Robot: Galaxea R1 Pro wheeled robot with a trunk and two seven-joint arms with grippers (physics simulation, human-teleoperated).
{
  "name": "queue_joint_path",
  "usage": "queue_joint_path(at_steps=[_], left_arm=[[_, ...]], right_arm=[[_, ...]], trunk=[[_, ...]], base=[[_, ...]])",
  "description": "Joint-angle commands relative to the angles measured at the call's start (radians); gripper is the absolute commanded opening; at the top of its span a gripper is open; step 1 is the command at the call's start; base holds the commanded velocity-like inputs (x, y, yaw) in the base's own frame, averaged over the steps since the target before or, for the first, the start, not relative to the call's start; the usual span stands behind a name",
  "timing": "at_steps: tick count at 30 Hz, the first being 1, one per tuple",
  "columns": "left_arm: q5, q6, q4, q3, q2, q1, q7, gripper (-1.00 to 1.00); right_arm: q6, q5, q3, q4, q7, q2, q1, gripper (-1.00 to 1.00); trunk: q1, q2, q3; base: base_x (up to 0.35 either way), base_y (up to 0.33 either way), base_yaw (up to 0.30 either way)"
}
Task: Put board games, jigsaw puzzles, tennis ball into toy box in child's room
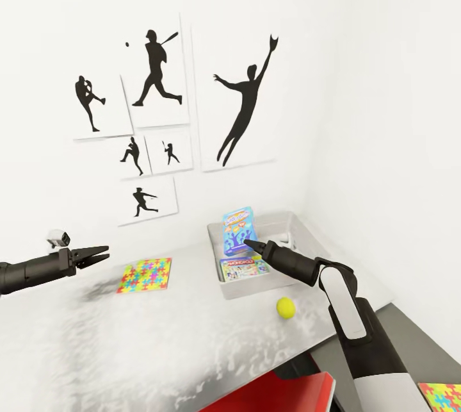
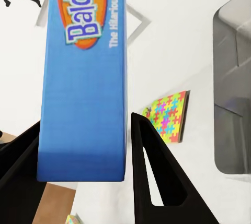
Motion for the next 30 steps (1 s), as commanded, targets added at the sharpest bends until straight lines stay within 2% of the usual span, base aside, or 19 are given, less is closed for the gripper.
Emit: queue_joint_path(at_steps=[1, 14, 30], left_arm=[[0.0, 0.011, 0.0, 0.0, 0.0, -0.001, -0.003, 1.0], [0.0, 0.011, 0.0, 0.0, 0.0, -0.001, -0.003, 1.0], [0.0, 0.011, 0.0, 0.0, 0.001, -0.001, -0.003, 1.0]], right_arm=[[0.004, 0.006, -0.002, 0.0, 0.007, 0.0, -0.001, -1.0], [0.004, 0.006, -0.001, 0.0, 0.007, 0.002, -0.001, -1.0], [0.002, 0.006, -0.001, 0.0, 0.008, -0.001, -0.001, -1.0]], trunk=[[0.0, -0.002, -0.002], [0.0, -0.002, -0.002], [0.0, -0.002, -0.002]], base=[[0.0, -0.01, 0.0], [0.071, -0.032, 0.0], [0.005, -0.003, 0.0]])
